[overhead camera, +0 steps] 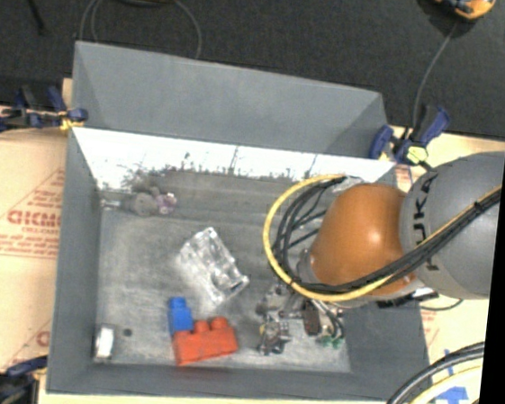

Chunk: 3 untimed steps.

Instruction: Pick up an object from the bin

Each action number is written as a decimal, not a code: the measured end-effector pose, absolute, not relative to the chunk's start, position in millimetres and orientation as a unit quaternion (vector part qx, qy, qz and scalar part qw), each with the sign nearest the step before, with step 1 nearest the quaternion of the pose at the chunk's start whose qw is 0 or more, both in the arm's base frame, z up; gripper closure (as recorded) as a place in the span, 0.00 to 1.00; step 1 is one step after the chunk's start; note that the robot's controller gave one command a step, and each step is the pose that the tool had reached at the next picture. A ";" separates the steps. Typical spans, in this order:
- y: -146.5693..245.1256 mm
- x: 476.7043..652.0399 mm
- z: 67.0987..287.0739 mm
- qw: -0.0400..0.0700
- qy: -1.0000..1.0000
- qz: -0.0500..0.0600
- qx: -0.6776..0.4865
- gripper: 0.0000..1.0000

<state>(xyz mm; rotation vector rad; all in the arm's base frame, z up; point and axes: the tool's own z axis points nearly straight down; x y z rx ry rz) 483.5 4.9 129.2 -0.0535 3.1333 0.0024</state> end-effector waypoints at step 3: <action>1.7 489.3 157.9 0.001 0.999 0.001 0.040 0.00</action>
Offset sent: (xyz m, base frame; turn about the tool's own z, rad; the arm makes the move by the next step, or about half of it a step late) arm 0.0066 -0.0111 0.0966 0.0250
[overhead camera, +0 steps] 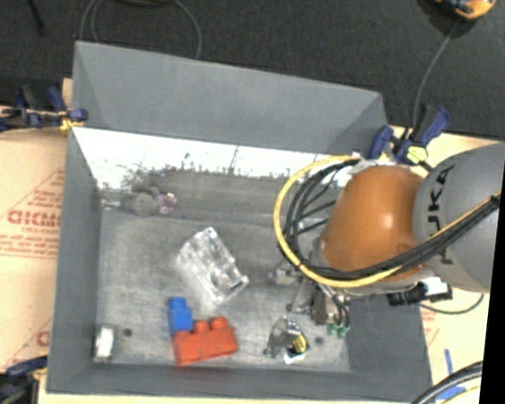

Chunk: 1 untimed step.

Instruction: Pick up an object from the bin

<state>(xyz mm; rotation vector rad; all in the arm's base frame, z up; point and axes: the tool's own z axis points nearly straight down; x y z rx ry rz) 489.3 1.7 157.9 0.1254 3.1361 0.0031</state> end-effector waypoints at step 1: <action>116.4 490.4 108.0 0.001 1.000 0.001 -0.019 0.00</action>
Offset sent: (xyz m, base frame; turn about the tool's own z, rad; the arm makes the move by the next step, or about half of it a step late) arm 0.0003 0.1103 -0.0492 -0.1084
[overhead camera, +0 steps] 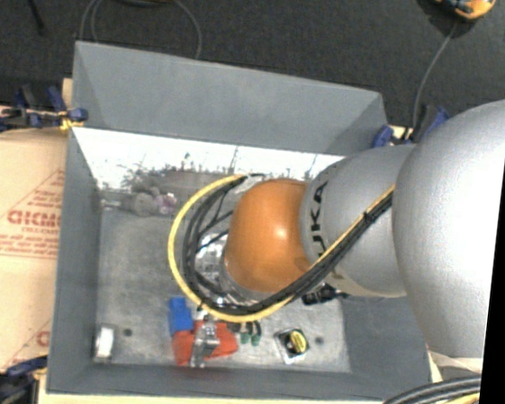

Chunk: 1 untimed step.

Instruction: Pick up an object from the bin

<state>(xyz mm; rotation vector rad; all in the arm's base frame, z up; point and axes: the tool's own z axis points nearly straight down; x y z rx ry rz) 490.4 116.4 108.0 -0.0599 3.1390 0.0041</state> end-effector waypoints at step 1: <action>93.1 496.6 75.8 0.000 0.997 0.003 0.071 0.00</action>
Offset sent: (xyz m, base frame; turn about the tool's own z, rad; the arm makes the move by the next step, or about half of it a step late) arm 0.0050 -0.0258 -0.0354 0.1875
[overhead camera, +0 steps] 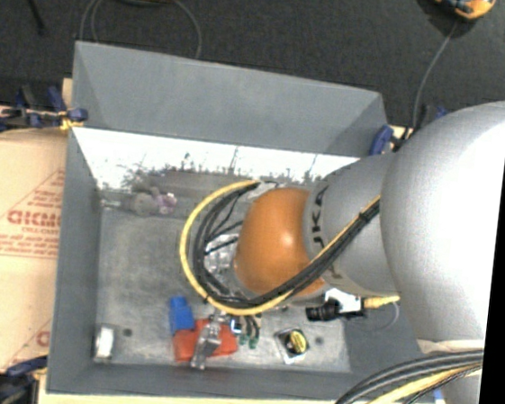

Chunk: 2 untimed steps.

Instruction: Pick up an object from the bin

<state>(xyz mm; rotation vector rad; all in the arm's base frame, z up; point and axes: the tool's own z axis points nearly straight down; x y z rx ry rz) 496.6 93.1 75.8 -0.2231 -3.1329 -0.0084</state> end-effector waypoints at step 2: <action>97.8 497.8 258.6 -0.005 -0.995 0.000 0.097 1.00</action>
Offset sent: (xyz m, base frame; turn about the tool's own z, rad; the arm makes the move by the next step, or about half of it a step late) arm 0.0000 0.0000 0.0000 0.0000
